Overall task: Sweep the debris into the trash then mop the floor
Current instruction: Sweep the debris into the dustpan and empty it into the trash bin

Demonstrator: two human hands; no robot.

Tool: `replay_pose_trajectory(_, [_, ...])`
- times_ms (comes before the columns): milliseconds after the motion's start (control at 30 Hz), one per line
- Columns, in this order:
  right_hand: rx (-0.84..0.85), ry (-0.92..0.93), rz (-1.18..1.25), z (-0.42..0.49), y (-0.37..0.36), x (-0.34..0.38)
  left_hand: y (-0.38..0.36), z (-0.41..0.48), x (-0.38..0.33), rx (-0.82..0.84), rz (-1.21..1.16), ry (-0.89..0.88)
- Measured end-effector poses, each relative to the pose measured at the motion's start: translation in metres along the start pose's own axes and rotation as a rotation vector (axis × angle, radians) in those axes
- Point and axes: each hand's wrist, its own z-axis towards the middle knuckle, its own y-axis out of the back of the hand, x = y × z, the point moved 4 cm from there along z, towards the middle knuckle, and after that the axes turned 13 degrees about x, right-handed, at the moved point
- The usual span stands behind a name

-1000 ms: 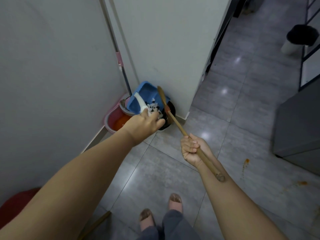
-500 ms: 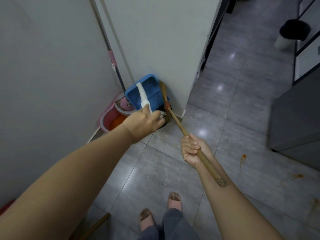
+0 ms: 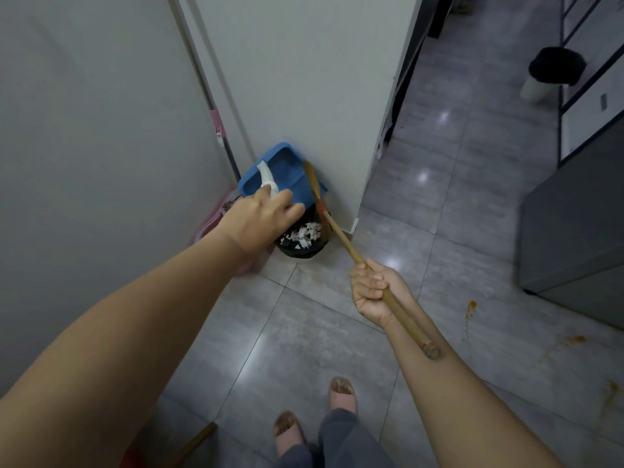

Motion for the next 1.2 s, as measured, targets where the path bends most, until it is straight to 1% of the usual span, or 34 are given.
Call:
replay_pose_trajectory(167, [0.023,0.030,-0.006,-0.017,-0.014,-0.016,0.011,-0.016,0.001,0.035,-0.108,0.107])
replay_pose_trajectory(300, [0.015,0.080,-0.047,-0.033,-0.035,-0.034,0.036,-0.030,-0.007,-0.034,-0.211,0.180])
replay_pose_trajectory(433, [-0.005,0.104,-0.083,-0.051,-0.051,-0.049,0.064,-0.034,-0.018,-0.127,-0.260,0.163])
replay_pose_trajectory(633, [-0.158,0.205,-0.156,-0.079,-0.043,-0.048,0.089,-0.004,-0.048,-0.207,-0.338,0.099])
replay_pose_trajectory(900, [-0.316,0.306,-0.147,-0.105,0.010,0.037,0.073,0.088,-0.118,-0.139,-0.587,0.001])
replay_pose_trajectory(1000, [-0.371,0.302,-0.121,-0.103,0.031,0.079,0.058,0.139,-0.145,-0.105,-0.718,-0.020])
replay_pose_trajectory(1200, [-0.459,0.290,-0.090,-0.086,0.058,0.183,0.035,0.258,-0.193,-0.020,-0.840,-0.025])
